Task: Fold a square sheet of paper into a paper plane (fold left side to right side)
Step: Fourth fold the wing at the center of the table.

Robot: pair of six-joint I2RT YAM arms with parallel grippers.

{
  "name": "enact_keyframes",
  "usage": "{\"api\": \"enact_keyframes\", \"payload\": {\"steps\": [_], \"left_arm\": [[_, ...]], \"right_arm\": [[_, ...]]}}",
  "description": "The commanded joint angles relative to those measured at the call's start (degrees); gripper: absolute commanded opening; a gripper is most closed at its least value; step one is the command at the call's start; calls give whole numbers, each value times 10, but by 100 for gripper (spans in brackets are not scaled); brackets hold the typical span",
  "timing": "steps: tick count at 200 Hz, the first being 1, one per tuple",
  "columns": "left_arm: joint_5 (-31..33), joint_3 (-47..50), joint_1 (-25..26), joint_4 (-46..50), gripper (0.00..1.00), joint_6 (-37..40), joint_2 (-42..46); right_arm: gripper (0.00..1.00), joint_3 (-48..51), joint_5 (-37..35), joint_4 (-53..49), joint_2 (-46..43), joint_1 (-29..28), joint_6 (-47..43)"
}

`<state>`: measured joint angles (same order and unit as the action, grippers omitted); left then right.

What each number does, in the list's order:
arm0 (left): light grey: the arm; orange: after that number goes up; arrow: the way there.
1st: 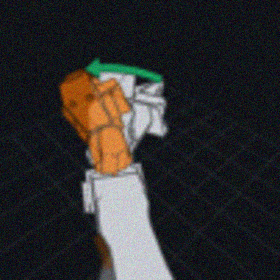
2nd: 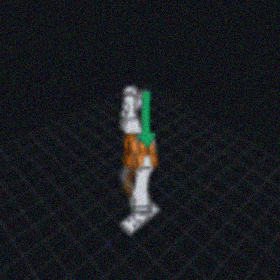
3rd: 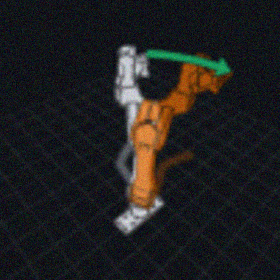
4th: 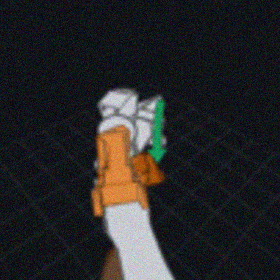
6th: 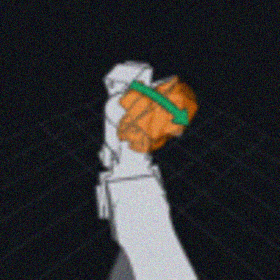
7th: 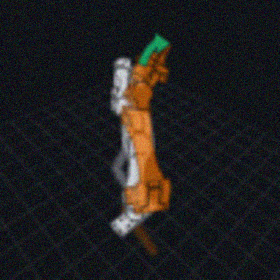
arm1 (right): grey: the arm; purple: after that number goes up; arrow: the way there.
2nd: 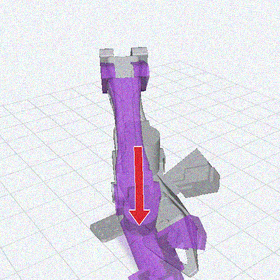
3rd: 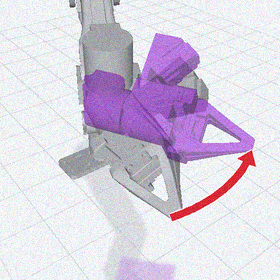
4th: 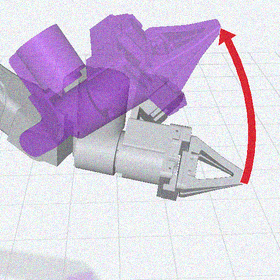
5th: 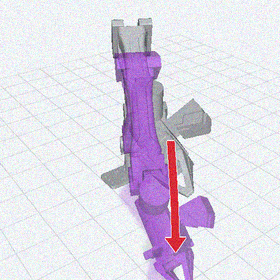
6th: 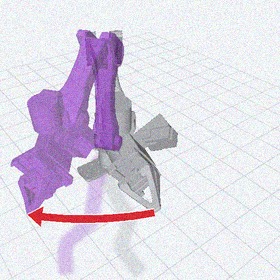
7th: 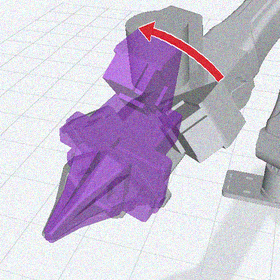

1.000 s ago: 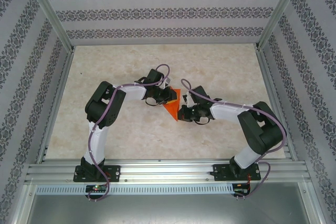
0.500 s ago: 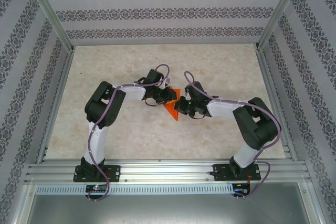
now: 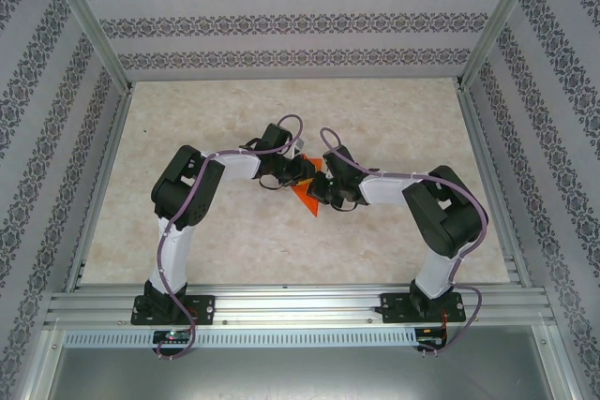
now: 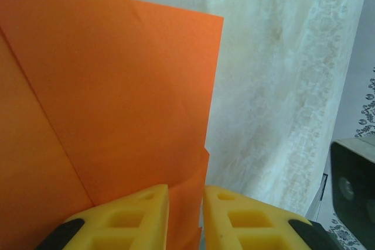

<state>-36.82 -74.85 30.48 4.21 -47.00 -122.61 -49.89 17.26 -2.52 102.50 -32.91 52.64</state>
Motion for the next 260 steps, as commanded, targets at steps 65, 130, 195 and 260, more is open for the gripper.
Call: {"api": "enact_keyframes", "payload": {"steps": [65, 130, 195, 260], "left_arm": [[56, 9, -9, 22, 24, 15, -29], [58, 5, -8, 28, 24, 17, -34], [60, 5, -9, 29, 24, 16, -34], [58, 6, -8, 26, 24, 16, -33]], "right_arm": [[1, -8, -30, -77, 8, -7, -30], [1, 11, -27, -134, -10, -15, -63], [1, 47, -25, -143, -67, -13, -84], [3, 25, -34, -123, -142, -26, -62]]}}
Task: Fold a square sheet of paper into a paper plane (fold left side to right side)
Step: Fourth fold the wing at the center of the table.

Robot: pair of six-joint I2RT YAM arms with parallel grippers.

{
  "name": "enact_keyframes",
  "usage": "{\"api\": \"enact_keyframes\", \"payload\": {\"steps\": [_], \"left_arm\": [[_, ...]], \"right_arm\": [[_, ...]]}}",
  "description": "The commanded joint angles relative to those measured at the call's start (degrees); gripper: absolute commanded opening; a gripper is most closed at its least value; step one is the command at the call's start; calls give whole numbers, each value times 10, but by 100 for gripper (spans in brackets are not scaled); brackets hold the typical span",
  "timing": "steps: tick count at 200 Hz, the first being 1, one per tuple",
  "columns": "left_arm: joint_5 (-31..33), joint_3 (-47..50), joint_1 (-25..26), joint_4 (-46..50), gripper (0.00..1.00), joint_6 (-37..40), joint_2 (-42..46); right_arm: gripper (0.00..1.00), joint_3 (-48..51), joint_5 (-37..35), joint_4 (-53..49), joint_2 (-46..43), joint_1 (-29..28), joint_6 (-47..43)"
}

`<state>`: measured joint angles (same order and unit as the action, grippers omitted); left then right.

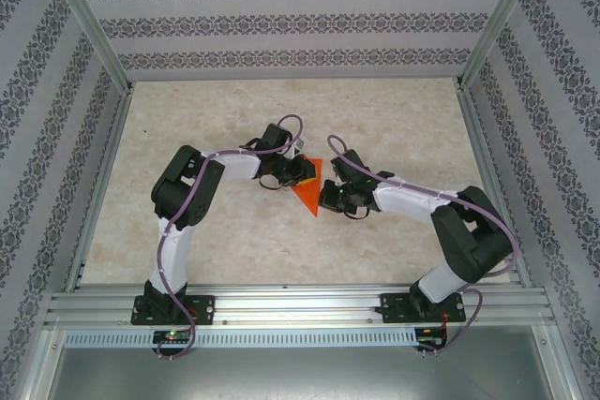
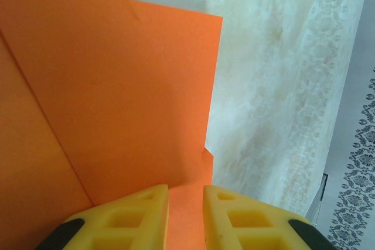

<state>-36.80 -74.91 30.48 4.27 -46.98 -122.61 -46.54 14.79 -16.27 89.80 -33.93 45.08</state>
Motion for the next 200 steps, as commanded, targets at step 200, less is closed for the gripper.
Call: {"api": "enact_keyframes", "payload": {"steps": [200], "left_arm": [[60, 4, -9, 28, 24, 17, -37]], "right_arm": [[3, 47, -17, 51, 83, -24, 81]]}}
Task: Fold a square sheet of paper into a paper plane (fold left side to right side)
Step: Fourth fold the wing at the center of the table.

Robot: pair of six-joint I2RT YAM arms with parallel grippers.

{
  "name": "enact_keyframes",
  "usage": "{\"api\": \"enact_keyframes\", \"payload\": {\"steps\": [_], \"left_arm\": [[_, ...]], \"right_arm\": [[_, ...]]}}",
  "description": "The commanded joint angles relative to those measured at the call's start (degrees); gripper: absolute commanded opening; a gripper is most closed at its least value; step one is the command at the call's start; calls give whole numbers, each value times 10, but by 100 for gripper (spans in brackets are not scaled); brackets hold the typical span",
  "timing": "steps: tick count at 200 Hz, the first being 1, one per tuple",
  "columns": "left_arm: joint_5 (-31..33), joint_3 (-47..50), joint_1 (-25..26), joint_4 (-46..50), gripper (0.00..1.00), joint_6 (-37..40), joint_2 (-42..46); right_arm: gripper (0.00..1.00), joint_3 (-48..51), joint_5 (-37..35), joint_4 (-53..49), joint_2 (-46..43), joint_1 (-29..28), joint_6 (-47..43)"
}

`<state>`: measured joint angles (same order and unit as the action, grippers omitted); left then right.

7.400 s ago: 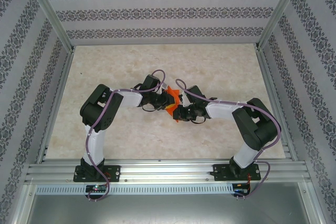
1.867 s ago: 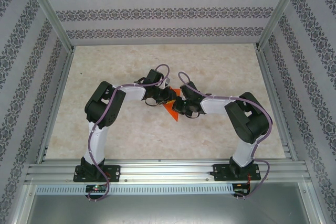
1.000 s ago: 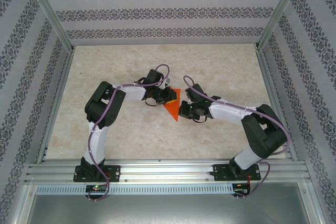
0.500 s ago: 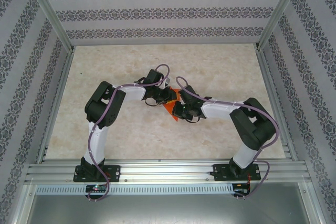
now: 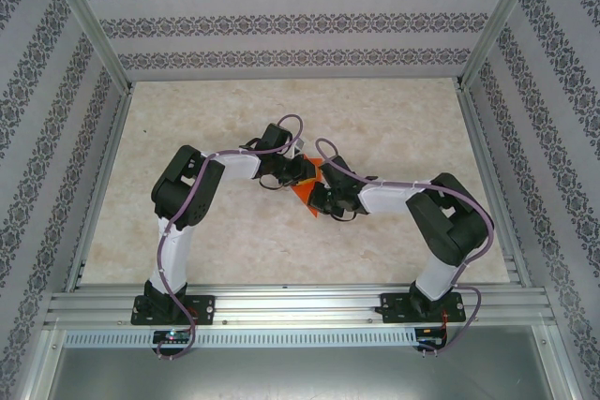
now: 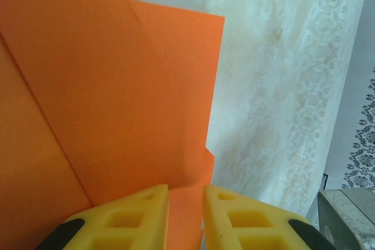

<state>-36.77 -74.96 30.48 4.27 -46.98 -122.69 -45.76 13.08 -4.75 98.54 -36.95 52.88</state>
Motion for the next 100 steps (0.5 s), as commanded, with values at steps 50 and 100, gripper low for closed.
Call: {"api": "enact_keyframes", "payload": {"steps": [50, 100], "left_arm": [[63, -2, -8, 37, 24, 22, -39], [66, -3, -9, 42, 24, 23, -36]], "right_arm": [[3, 66, 27, -103, -22, 4, -31], [3, 58, 24, -168, -31, 4, -73]]}}
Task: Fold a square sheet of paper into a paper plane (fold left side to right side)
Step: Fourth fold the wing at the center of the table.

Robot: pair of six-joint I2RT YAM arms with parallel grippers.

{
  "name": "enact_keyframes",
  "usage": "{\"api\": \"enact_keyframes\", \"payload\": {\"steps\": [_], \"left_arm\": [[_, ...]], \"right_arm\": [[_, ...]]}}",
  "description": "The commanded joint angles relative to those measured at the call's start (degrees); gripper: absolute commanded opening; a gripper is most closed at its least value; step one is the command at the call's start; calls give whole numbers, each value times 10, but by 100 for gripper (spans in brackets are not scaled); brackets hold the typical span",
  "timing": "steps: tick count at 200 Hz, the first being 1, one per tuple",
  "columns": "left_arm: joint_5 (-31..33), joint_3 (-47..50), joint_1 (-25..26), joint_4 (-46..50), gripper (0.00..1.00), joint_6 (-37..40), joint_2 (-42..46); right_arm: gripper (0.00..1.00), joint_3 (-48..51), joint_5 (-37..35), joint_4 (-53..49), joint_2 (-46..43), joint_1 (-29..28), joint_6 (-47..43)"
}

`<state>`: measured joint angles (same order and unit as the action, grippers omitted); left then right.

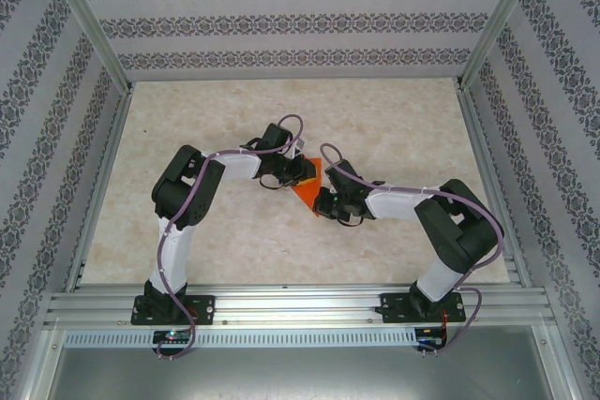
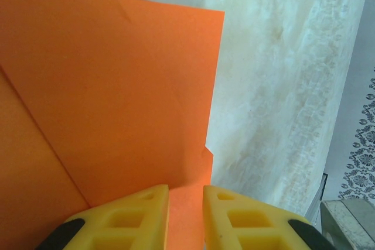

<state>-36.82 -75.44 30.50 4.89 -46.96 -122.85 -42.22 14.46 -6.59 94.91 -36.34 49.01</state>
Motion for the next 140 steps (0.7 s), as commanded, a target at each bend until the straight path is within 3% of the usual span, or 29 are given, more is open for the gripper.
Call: {"api": "enact_keyframes", "payload": {"steps": [1, 140], "left_arm": [[67, 2, -9, 36, 24, 23, -35], [65, -2, -9, 45, 25, 28, -27]], "right_arm": [[3, 22, 11, -150, 5, -2, -35], [3, 23, 25, -195, -4, -16, -63]]}}
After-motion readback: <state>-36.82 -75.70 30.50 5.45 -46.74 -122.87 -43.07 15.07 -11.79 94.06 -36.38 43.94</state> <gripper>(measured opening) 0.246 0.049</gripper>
